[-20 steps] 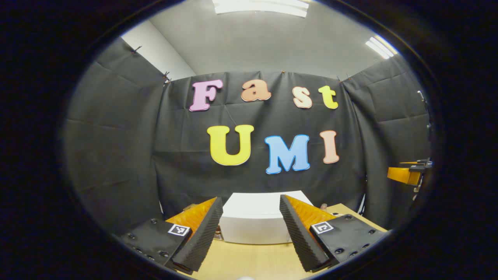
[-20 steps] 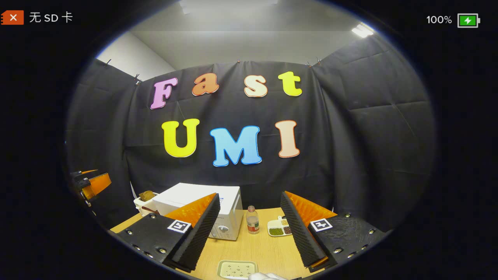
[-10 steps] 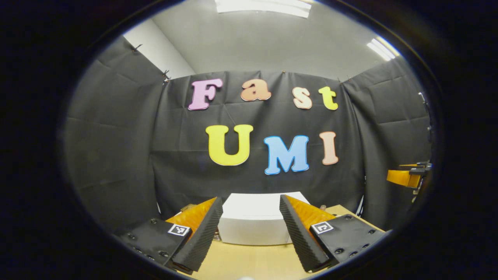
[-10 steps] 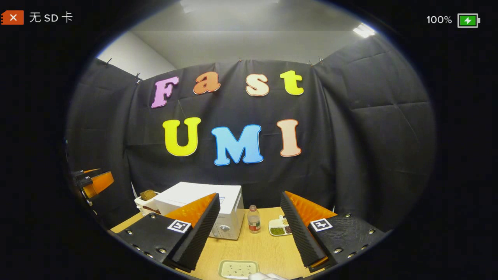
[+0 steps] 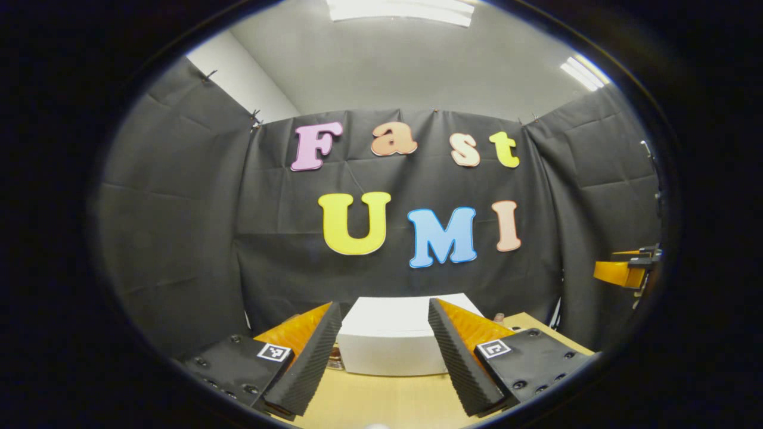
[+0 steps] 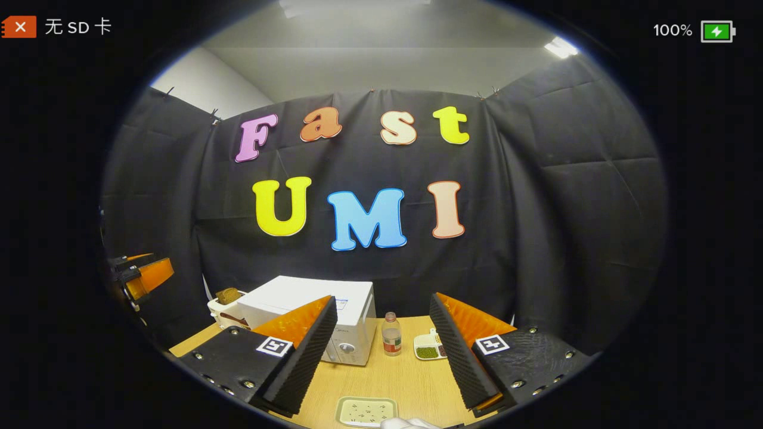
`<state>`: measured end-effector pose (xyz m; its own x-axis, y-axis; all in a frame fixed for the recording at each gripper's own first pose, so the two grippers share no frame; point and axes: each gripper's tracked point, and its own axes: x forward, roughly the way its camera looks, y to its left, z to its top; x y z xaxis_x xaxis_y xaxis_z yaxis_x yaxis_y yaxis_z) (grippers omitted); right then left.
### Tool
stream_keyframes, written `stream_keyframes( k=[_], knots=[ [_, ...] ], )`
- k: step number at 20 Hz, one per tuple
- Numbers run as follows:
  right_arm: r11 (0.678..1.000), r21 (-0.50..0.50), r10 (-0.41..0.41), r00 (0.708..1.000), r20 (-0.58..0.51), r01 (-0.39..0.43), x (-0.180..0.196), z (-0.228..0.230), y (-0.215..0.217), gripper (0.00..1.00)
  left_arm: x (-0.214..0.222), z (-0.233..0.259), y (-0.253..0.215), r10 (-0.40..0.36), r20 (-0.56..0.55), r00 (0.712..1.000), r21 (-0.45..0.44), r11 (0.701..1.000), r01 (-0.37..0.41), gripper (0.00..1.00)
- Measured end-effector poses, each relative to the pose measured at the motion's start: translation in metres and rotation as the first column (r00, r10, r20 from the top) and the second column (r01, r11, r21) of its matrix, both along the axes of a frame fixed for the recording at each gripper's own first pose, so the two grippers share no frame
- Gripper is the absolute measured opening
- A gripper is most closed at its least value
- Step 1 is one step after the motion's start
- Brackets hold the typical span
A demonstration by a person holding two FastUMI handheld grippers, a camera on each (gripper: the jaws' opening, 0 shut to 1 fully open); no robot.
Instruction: Open the microwave oven with the left hand, put the food in, and close the microwave oven.
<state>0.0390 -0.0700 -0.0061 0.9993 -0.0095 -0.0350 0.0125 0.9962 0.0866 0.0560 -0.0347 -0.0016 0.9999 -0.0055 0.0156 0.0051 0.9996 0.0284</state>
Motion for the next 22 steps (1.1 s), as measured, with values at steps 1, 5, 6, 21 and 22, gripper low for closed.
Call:
stream_keyframes(
  k=[1,5,6,21,22],
  knots=[
    [1.000,0.001,0.001,1.000,-0.001,-0.001,0.000,0.000,0.001,0.96,-0.001,0.001,-0.001,-0.002,0.001,1.000,0.006,1.000,0.002,1.00],
    [1.000,0.002,0.003,1.000,-0.003,-0.003,0.000,-0.001,0.003,0.96,-0.003,0.001,-0.001,-0.007,0.005,1.000,0.004,1.000,0.007,1.00],
    [1.000,0.000,0.001,1.000,-0.001,-0.001,-0.001,-0.001,0.002,0.96,-0.003,0.001,-0.001,-0.008,0.005,1.000,0.000,1.000,0.008,1.00],
    [1.000,-0.012,-0.002,1.000,0.008,0.002,0.000,-0.004,0.009,0.96,-0.010,-0.004,0.006,0.000,-0.004,1.000,-0.014,1.000,0.000,1.00],
    [1.000,-0.013,-0.003,1.000,0.008,0.003,0.000,-0.004,0.011,0.96,-0.011,-0.004,0.008,0.003,-0.003,1.000,-0.011,1.000,-0.003,1.00]
  ],
)
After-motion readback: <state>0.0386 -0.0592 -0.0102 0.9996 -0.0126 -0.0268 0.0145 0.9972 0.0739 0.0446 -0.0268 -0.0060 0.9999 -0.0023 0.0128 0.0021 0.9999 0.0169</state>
